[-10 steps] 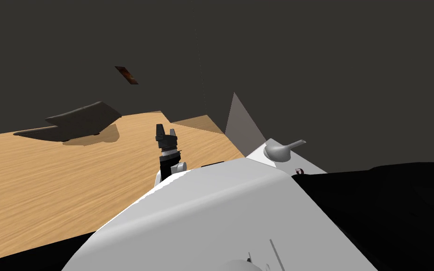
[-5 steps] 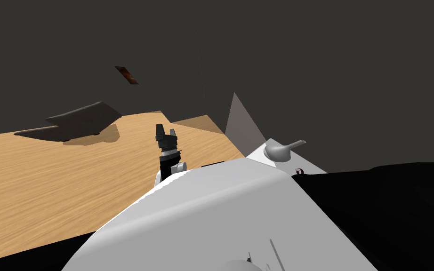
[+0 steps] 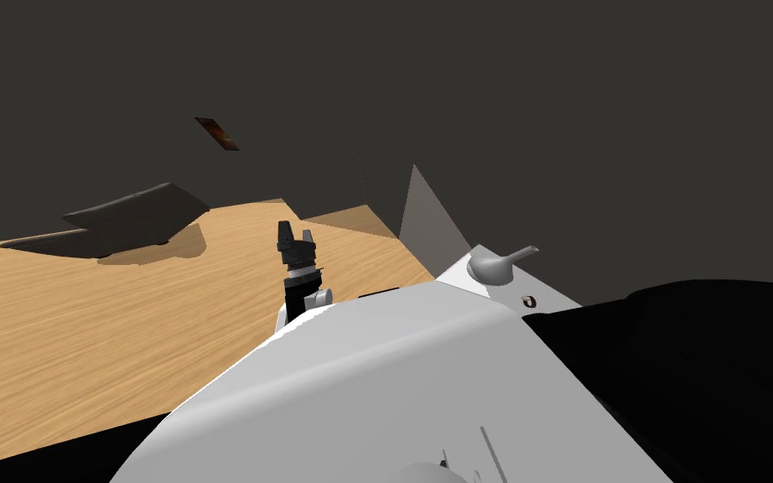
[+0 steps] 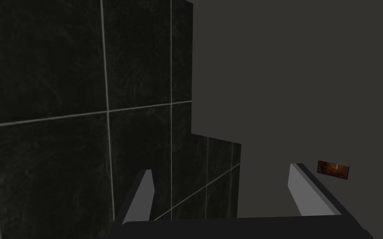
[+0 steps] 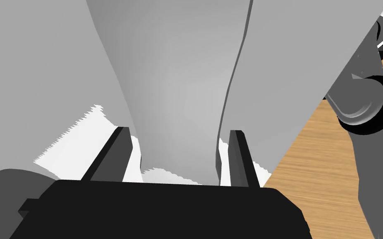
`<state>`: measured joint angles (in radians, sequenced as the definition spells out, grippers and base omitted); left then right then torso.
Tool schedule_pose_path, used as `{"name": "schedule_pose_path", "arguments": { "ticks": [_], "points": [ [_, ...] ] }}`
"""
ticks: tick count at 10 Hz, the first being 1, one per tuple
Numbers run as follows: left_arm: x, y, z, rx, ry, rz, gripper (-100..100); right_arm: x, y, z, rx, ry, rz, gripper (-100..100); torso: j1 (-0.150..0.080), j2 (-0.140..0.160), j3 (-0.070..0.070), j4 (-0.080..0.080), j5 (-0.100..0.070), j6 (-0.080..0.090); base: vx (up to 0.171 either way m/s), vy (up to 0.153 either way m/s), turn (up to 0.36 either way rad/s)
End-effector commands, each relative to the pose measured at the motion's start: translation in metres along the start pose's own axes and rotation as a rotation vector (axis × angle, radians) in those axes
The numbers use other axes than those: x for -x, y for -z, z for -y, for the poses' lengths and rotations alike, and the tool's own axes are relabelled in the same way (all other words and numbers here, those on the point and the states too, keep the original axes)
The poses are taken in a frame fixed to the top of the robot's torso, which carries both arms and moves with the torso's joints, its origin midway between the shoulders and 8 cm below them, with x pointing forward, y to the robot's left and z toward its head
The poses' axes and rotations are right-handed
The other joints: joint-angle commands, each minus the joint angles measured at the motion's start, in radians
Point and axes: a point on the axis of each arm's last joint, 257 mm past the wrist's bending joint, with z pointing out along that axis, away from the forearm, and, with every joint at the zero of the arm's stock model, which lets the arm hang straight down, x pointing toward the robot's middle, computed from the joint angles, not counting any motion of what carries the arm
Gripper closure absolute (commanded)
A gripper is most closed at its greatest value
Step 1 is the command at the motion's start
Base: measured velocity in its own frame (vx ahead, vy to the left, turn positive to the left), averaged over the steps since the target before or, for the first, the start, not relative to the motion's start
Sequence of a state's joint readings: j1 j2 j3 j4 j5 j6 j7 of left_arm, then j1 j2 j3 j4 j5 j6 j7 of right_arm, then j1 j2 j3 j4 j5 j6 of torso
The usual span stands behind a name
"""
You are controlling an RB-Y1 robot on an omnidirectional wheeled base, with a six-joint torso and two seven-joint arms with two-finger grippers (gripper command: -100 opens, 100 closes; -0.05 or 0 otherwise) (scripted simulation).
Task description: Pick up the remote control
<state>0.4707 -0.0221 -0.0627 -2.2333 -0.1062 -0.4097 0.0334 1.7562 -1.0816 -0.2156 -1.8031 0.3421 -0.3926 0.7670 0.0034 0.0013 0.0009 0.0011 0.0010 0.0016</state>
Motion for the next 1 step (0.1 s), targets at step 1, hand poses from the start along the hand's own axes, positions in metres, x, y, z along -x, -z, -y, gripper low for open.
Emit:
{"name": "schedule_pose_path", "arguments": {
  "ticks": [1],
  "points": [
    [0.0,0.0,0.0,0.0,0.0,0.0,0,0.0,0.0,0.0,0.0,0.0,0.0,0,0.0,0.0,0.0,0.0,0.0,0.0,0.0,0.0,0.0]
  ]
}}
